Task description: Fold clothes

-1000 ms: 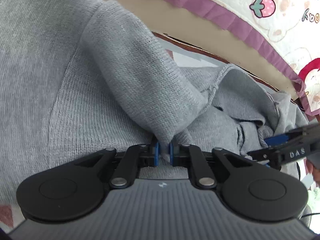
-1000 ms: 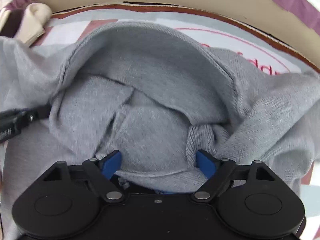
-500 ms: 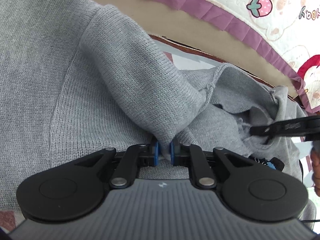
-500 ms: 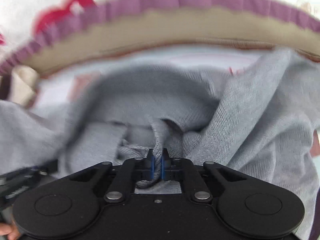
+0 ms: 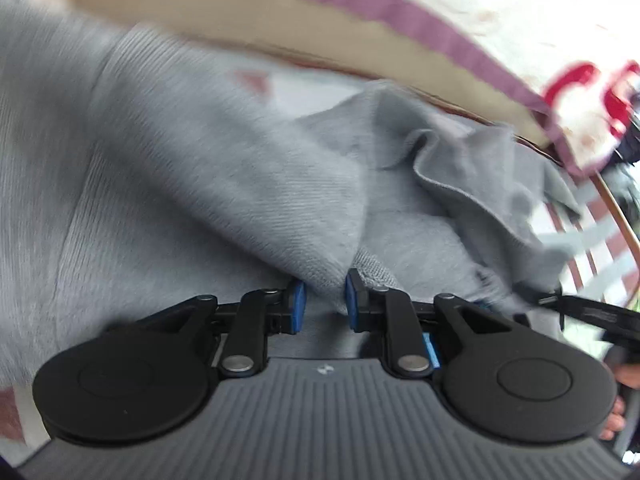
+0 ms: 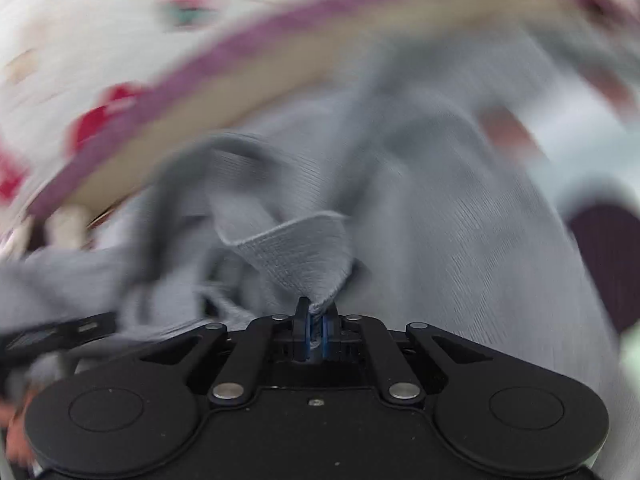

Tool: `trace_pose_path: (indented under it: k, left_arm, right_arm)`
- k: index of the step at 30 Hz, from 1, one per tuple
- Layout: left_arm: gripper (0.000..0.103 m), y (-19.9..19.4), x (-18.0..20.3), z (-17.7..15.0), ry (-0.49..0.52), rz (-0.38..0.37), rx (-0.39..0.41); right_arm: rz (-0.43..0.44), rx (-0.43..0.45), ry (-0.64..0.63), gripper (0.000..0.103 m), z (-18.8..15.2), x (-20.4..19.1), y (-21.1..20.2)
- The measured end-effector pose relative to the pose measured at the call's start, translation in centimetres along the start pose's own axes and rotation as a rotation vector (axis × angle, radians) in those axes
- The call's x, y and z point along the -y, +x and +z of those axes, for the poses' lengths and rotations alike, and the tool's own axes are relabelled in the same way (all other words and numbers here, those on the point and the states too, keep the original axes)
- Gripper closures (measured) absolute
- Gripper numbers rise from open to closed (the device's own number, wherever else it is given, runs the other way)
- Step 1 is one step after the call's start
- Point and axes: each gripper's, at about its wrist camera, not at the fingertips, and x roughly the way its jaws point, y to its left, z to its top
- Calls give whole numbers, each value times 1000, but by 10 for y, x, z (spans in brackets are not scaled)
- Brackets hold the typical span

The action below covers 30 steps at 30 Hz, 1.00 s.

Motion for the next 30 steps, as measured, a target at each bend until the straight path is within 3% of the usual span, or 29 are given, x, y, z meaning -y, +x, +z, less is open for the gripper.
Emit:
trace_pose_path:
  k: [2,5,7,10,14,17,19,21,23,26,30]
  left_arm:
    - [80,-17,18,2,86,-75,125]
    - [75,-25,32,3,100,-219,182]
    - [72,-19,40,-3,117,-239,213]
    - [70,12,53,-10,141,-156,175]
    - [70,41,59,-23,168,27,20]
    - [70,45,59,-28,192,73,-12]
    - [70,43,57,-27,180,68,-16]
    - [70,39,53,-29,160,55,-21]
    - [70,39,49,-28,137,41,-28]
    - [70,43,43,-23,87,22,-42]
    - [70,46,41,-22,71,16,-50]
  right_arm:
    - [-19,-9,69,98,-2,7,5]
    - [-34,4,58,97,2,1,4]
    - [-25,14,0,97,2,-2,9]
    - [-99,51,-209,99,-5,-14,11]
    - [-226,90,-410,101,-13,-26,3]
    - [-388,207,-578,95,-14,-42,-12]
    - [-360,298,-585,91,-5,-50,-33]
    - [-179,344,-520,87,10,-56,-54]
    - [-95,268,-574,75,17,-69,-41]
    - [-42,107,-673,71,24,-89,-8]
    - [-102,27,-722,71,25,-100,36]
